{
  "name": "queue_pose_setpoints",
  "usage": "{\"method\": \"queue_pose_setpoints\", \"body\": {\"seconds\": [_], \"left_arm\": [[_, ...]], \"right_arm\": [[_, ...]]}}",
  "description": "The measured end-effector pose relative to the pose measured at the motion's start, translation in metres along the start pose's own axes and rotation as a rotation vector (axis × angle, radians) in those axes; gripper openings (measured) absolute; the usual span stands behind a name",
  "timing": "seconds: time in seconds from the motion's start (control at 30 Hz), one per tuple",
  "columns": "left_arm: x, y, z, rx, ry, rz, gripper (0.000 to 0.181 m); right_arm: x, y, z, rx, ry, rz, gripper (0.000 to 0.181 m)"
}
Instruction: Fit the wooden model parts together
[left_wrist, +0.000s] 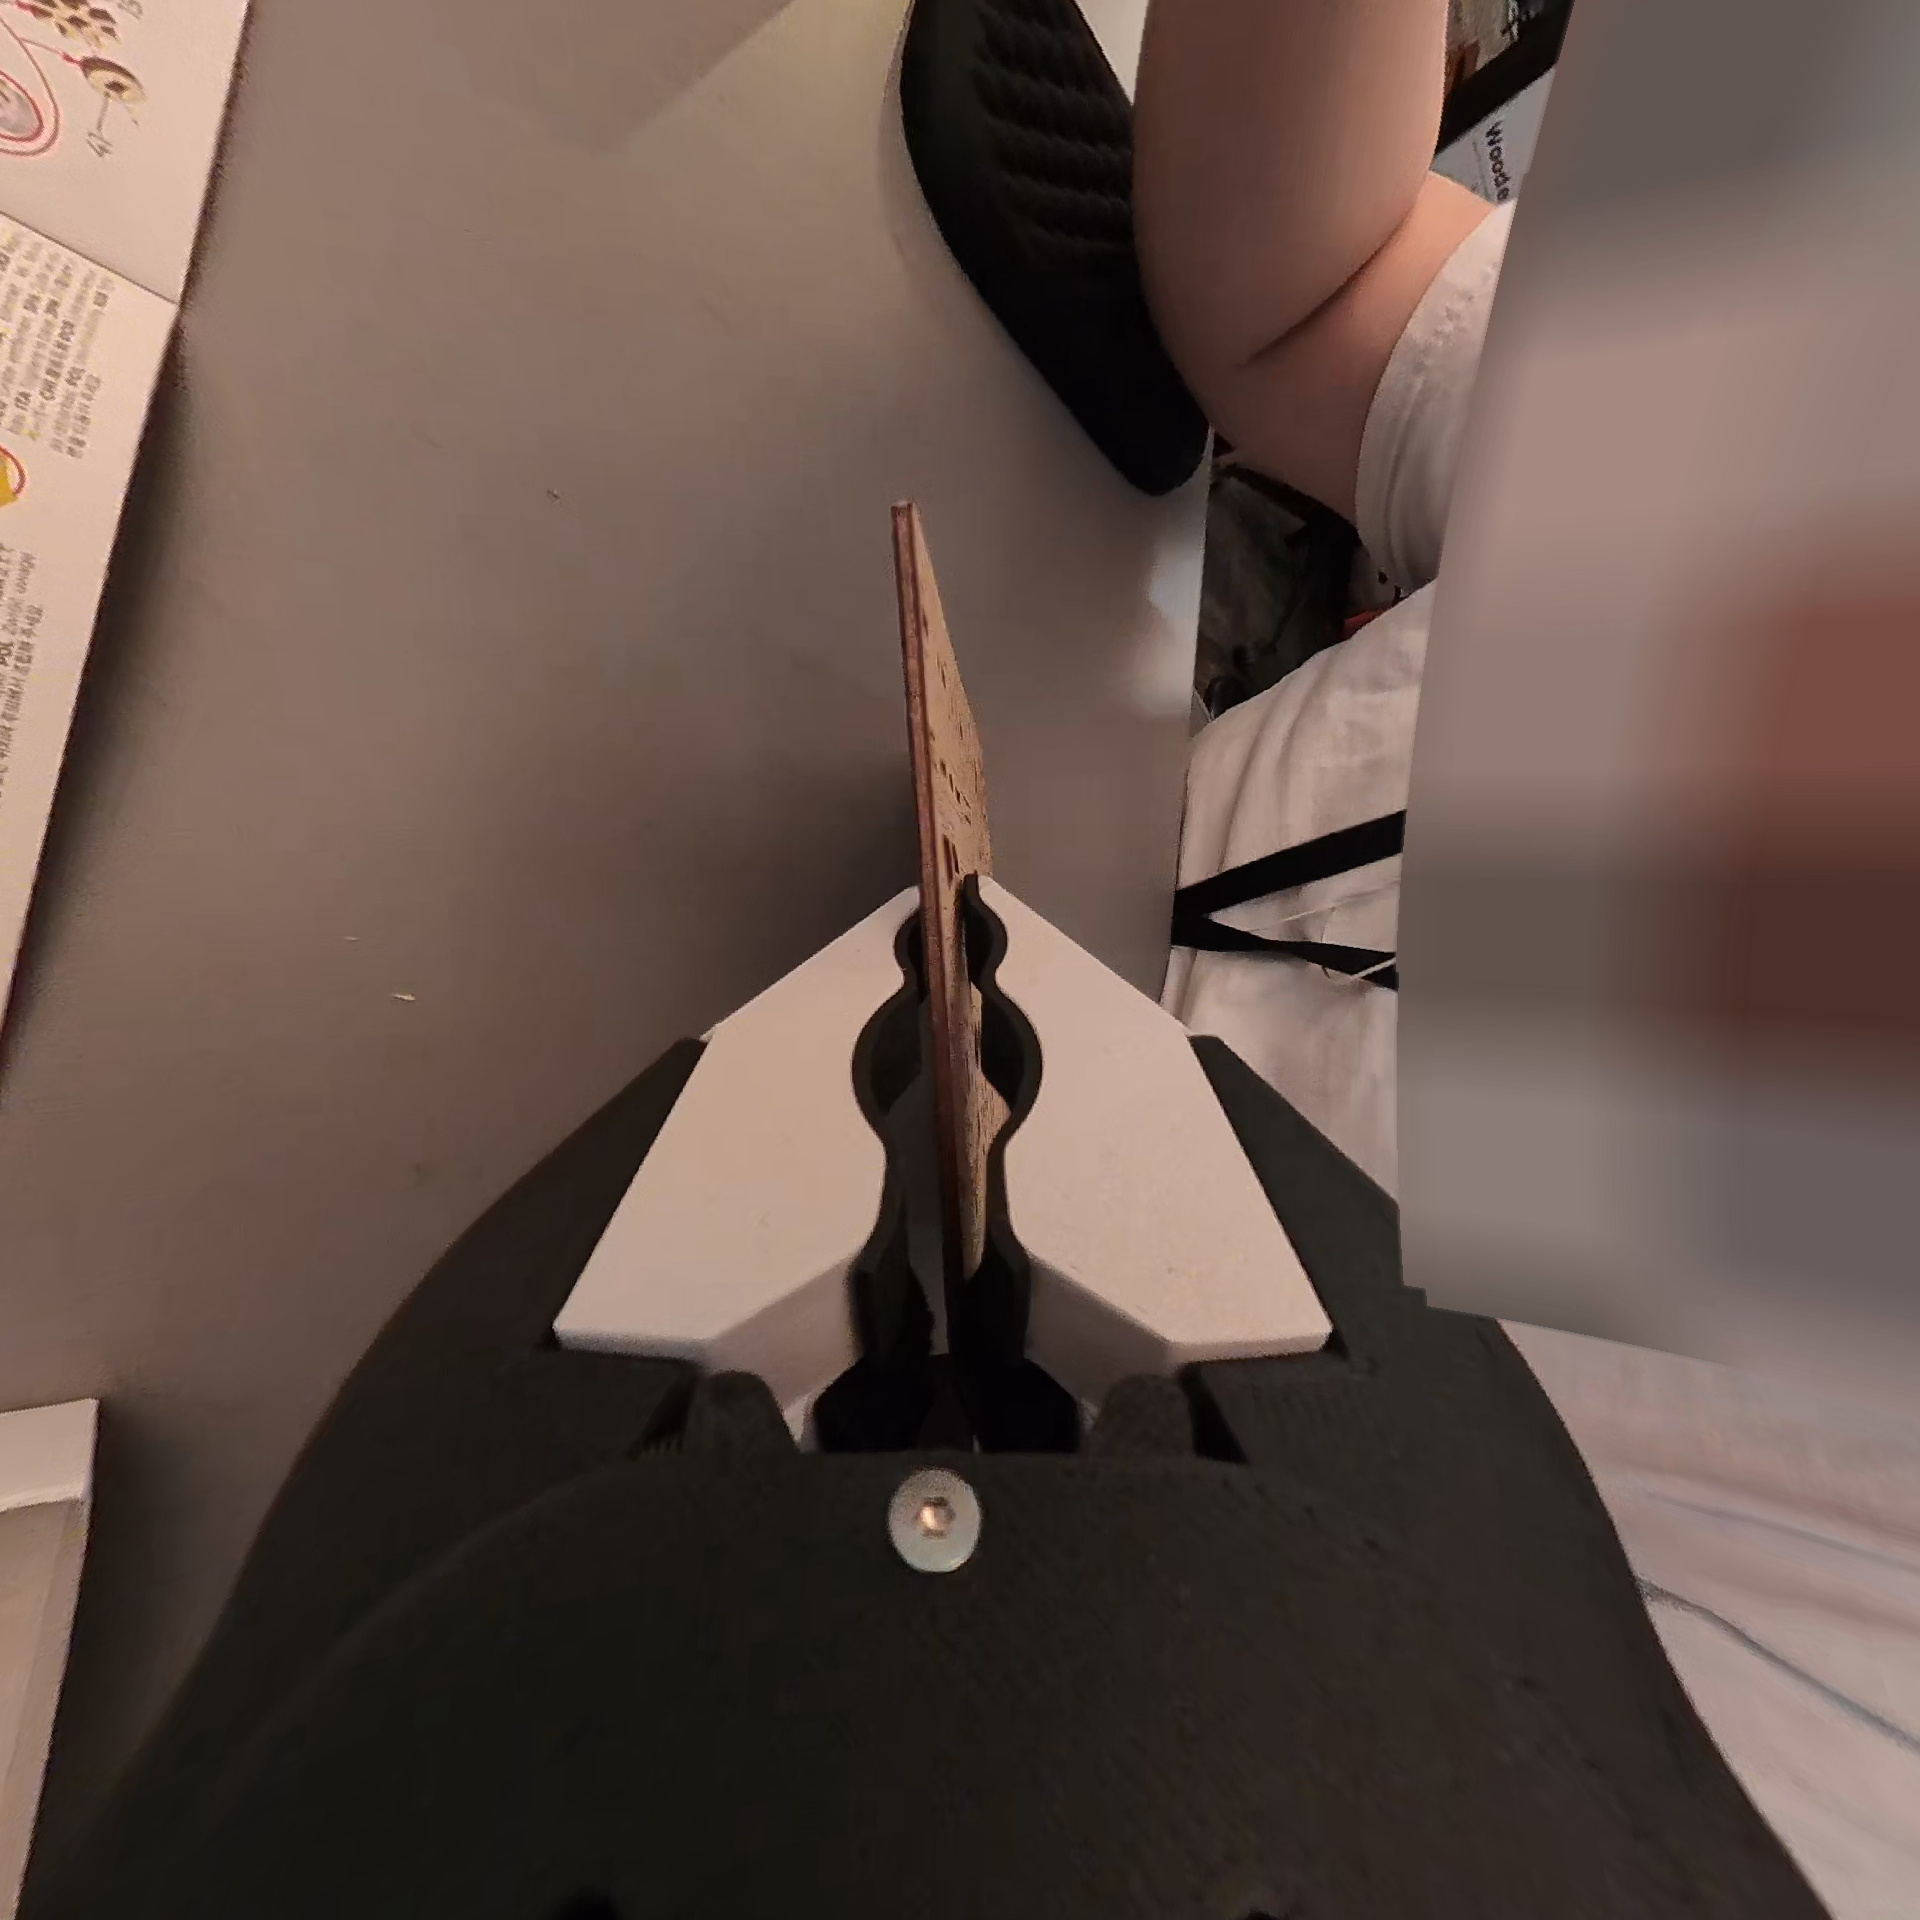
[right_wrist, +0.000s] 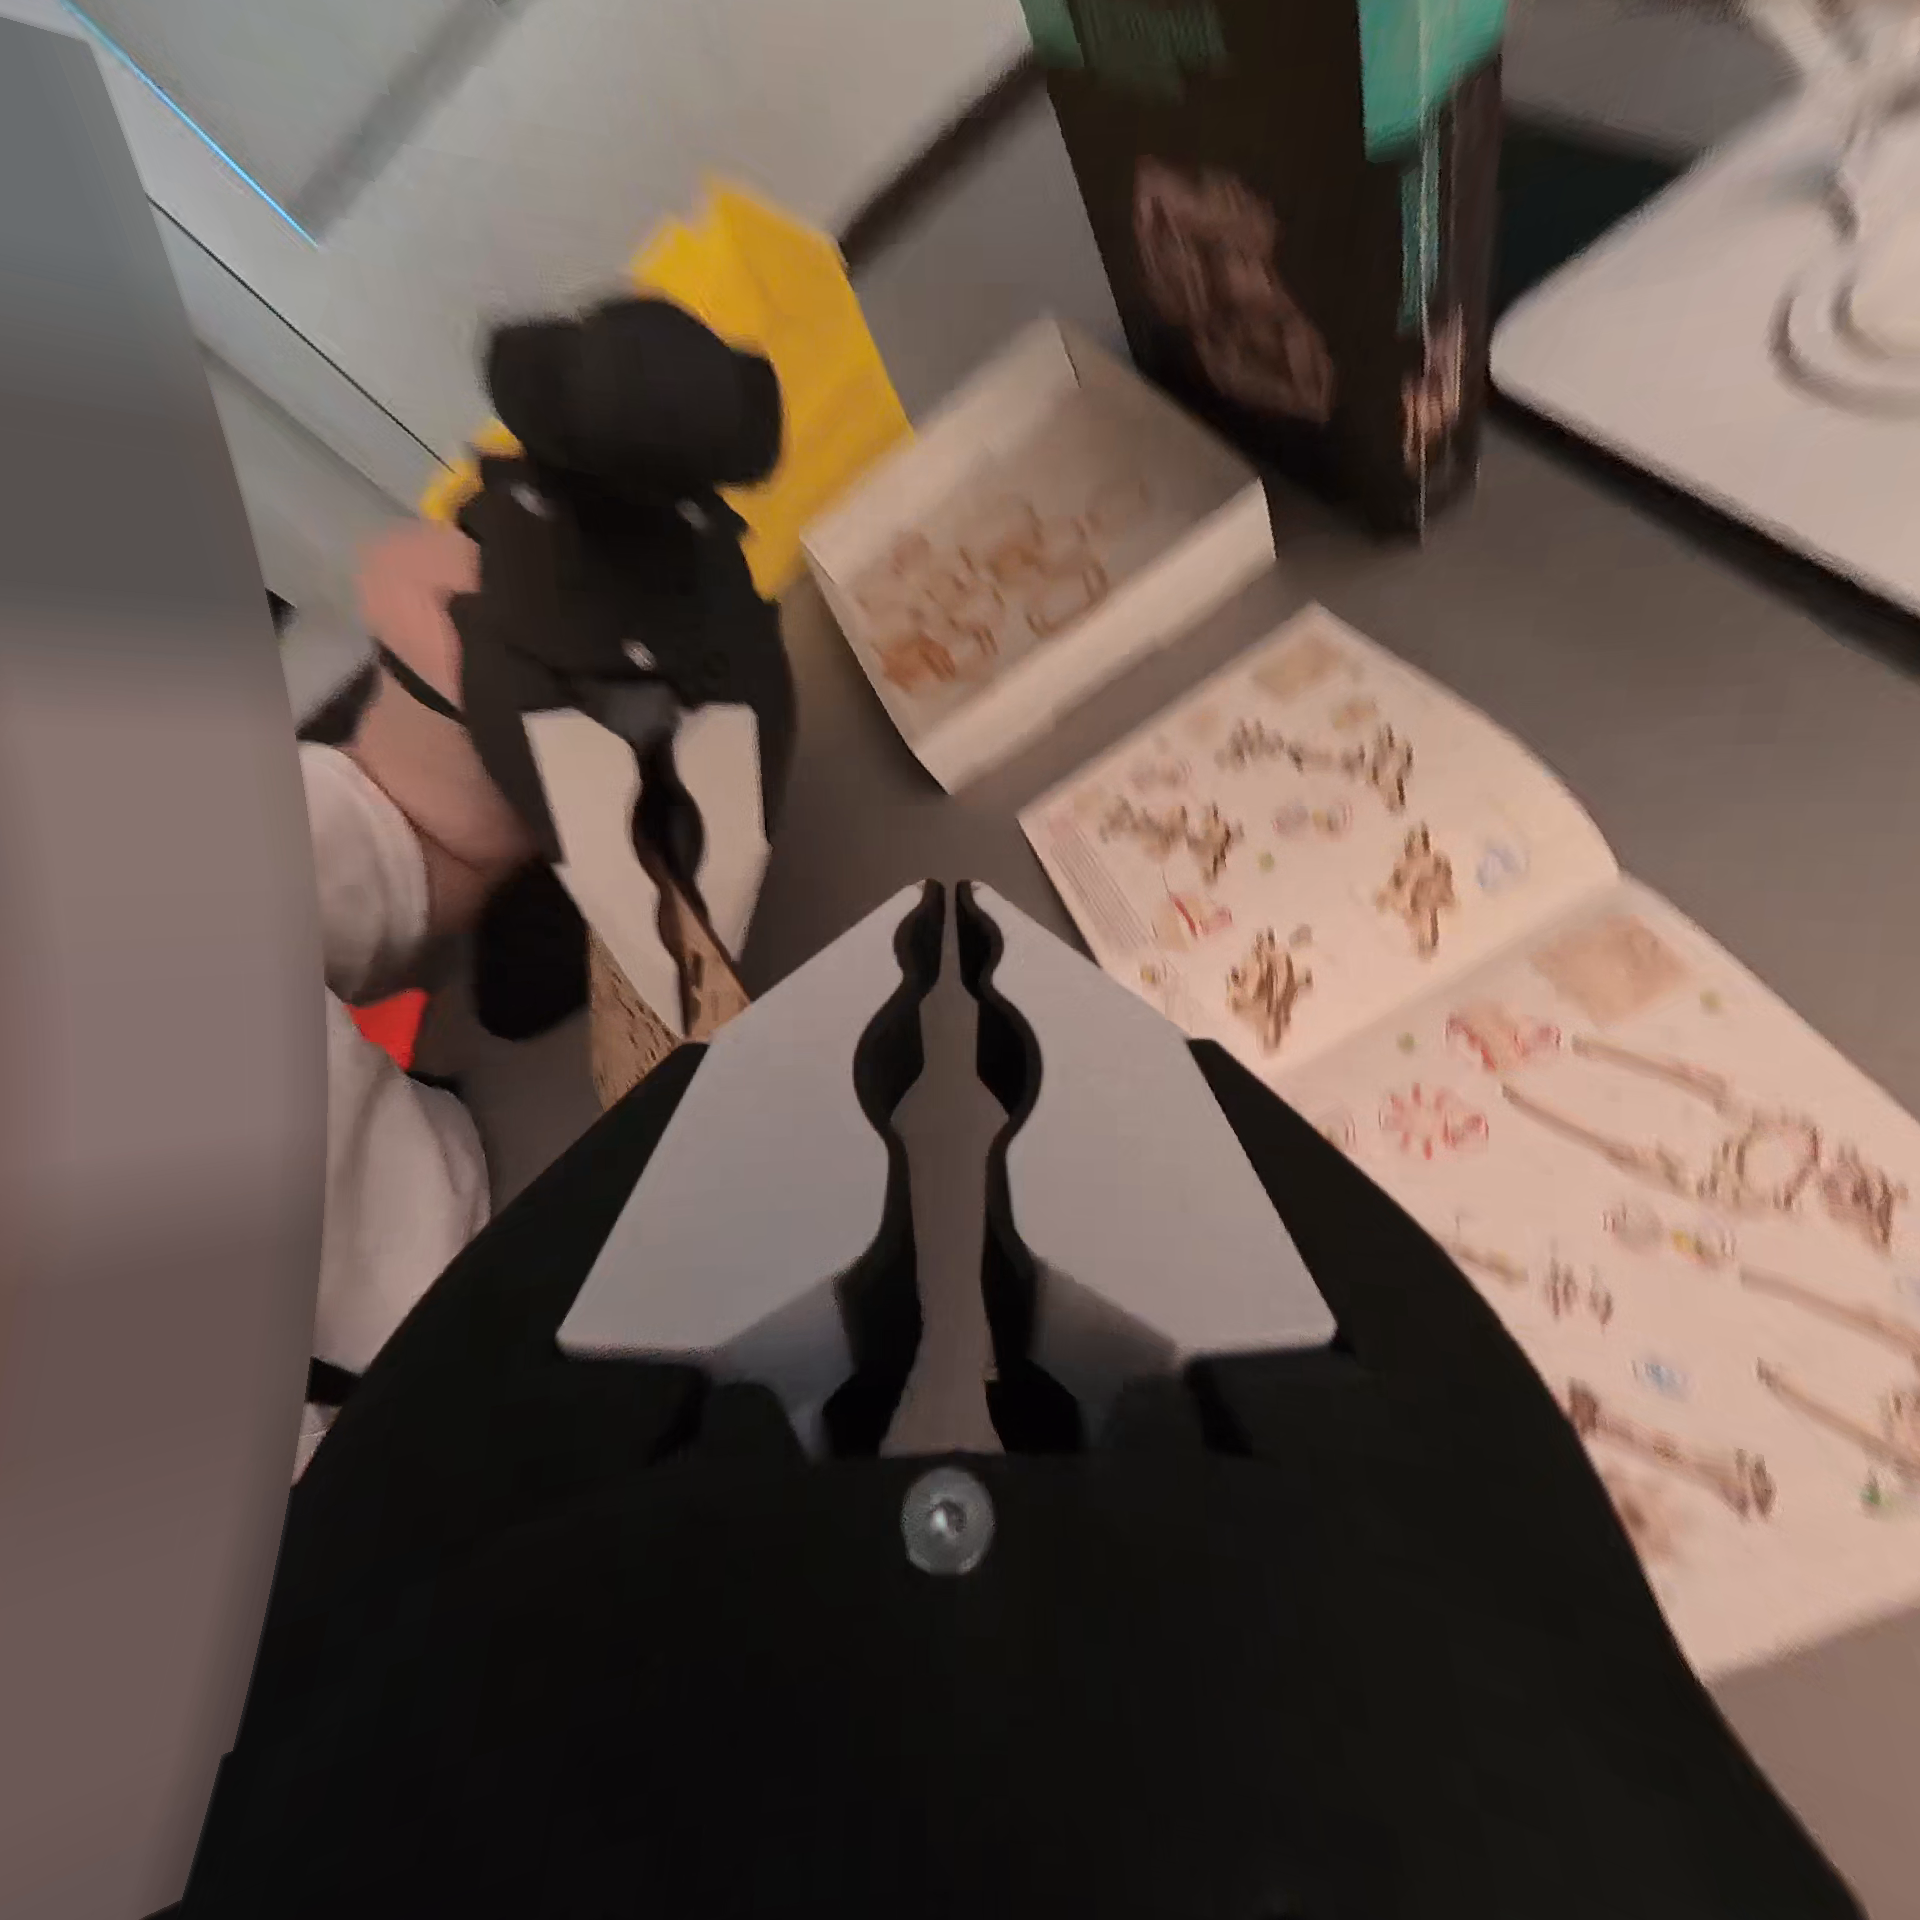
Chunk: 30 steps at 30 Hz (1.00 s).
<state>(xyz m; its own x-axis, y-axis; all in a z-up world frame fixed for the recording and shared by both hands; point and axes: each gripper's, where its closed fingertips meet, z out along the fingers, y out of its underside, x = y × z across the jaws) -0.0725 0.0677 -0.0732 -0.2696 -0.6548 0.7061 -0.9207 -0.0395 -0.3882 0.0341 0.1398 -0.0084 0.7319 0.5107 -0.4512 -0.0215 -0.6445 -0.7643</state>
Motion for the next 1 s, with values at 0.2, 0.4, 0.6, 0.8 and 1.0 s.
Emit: {"method": "queue_pose_setpoints", "body": {"seconds": [0.2, 0.4, 0.6, 0.8, 1.0], "left_arm": [[-0.003, -0.001, -0.004, 0.028, -0.019, -0.020, 0.001], [-0.004, -0.003, -0.008, 0.037, -0.035, -0.018, 0.001], [0.001, -0.001, -0.003, 0.015, -0.038, -0.004, 0.001], [0.008, 0.006, 0.000, -0.032, -0.038, 0.017, 0.002], [0.007, 0.009, -0.004, -0.025, -0.064, 0.007, 0.002]], "right_arm": [[-0.004, -0.028, -0.021, 0.227, -0.092, -0.147, 0.002], [-0.022, -0.032, -0.020, 0.300, -0.219, -0.192, 0.000], [-0.033, -0.022, -0.007, 0.244, -0.246, -0.282, 0.000], [-0.037, -0.021, -0.002, 0.226, -0.265, -0.258, 0.022], [-0.037, -0.018, 0.000, 0.276, -0.305, -0.158, 0.032]]}}
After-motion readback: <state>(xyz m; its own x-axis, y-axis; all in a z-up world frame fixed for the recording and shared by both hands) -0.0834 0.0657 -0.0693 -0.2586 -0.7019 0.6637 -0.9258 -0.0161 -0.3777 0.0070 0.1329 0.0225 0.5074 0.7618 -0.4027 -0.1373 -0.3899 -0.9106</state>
